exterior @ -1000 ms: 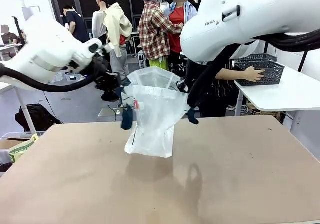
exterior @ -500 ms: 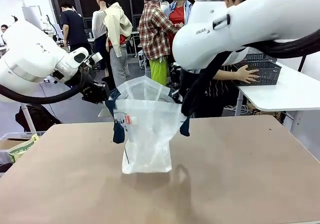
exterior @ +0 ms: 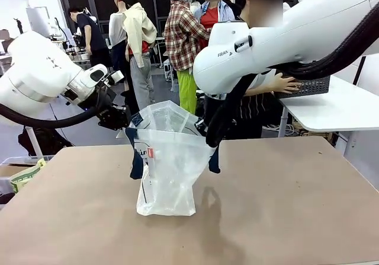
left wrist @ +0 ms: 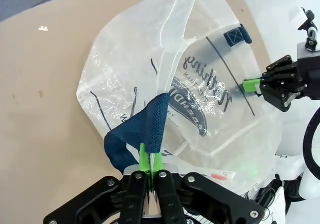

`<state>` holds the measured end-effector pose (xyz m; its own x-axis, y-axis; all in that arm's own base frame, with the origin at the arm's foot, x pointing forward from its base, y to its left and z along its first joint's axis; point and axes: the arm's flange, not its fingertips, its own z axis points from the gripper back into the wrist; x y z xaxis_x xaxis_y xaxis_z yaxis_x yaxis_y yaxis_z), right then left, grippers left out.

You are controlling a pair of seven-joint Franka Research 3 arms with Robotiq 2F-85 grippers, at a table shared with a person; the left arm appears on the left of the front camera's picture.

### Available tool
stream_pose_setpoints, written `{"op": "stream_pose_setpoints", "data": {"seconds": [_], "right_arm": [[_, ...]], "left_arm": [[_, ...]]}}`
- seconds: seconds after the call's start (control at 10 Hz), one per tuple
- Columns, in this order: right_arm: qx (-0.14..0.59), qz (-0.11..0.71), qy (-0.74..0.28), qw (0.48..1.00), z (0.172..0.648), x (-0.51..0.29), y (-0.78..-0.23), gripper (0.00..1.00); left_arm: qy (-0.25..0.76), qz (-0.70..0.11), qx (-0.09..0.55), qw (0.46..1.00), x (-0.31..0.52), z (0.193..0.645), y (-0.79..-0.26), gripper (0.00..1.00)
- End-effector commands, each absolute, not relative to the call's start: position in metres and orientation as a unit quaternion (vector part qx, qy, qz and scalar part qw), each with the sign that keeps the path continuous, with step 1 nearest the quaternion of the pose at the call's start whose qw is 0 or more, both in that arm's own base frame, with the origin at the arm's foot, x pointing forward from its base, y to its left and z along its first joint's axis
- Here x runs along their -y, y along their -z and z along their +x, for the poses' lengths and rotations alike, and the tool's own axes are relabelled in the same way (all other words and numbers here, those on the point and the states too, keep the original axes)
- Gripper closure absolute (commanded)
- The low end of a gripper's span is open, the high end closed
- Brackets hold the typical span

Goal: Transfer purchased items from the store into the shopping bag.
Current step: Open the Reusable shopping bag in the center of the table, then move the Reusable shopping bag to the right side of the table.

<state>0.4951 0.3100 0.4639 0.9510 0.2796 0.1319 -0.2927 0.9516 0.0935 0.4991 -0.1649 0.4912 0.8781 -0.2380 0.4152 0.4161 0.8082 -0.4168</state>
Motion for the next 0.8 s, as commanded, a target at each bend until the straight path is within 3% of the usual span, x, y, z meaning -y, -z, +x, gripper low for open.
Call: {"op": "stream_pose_setpoints", "data": {"seconds": [0.0, 0.7], "right_arm": [[0.058, 0.063, -0.142, 0.986, 0.4909, -0.3092, -0.4659, 1.0], [0.058, 0.063, -0.142, 0.986, 0.4909, -0.3092, -0.4659, 1.0]], "left_arm": [[0.175, -0.255, 0.178, 0.934, 0.1625, 0.4991, -0.4939, 1.0], [0.175, -0.255, 0.178, 0.934, 0.1625, 0.4991, -0.4939, 1.0]]}}
